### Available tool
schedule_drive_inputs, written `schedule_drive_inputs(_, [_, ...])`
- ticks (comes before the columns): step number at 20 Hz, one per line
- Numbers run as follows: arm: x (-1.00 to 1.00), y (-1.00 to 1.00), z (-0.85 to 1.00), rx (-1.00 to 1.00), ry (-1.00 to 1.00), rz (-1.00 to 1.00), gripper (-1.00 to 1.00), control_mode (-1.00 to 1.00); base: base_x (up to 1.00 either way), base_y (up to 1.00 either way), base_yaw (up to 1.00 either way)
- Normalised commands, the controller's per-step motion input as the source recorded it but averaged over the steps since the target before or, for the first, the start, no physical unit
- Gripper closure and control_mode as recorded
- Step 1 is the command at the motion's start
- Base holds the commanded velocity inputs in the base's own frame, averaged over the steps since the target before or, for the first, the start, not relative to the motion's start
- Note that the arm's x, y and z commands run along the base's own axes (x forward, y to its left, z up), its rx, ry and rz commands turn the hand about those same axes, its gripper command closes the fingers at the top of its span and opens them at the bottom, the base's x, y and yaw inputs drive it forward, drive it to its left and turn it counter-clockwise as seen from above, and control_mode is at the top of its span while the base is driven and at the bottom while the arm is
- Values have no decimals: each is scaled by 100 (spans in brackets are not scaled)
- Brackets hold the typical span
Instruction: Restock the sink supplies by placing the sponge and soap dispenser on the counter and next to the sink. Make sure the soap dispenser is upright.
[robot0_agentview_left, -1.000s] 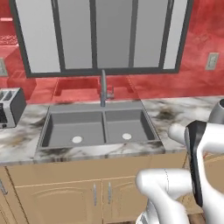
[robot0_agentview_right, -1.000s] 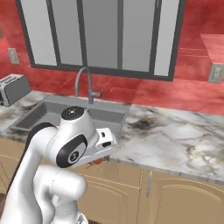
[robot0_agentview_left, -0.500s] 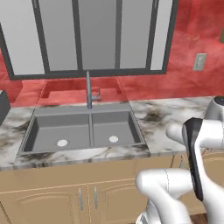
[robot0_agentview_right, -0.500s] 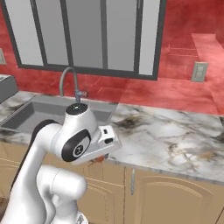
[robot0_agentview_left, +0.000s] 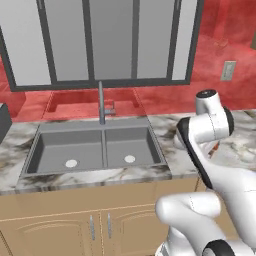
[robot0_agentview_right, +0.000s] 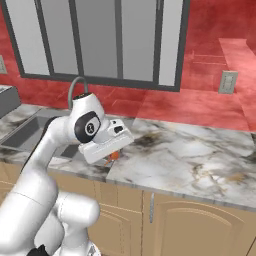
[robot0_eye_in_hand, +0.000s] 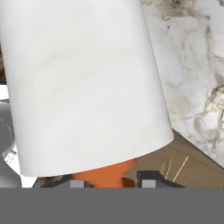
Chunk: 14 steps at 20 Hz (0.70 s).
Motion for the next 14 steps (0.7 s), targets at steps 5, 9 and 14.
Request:
schedule_drive_inputs(5, [36,-7,-25,-13,7,0,100,-100,0,0,0])
schedule_drive_inputs(9, [47,-41,-4,0,10,0,100,-100,0,0,0])
schedule_drive_inputs(14, [51,-22,-11,-8,25,0,100,-100,0,0,0])
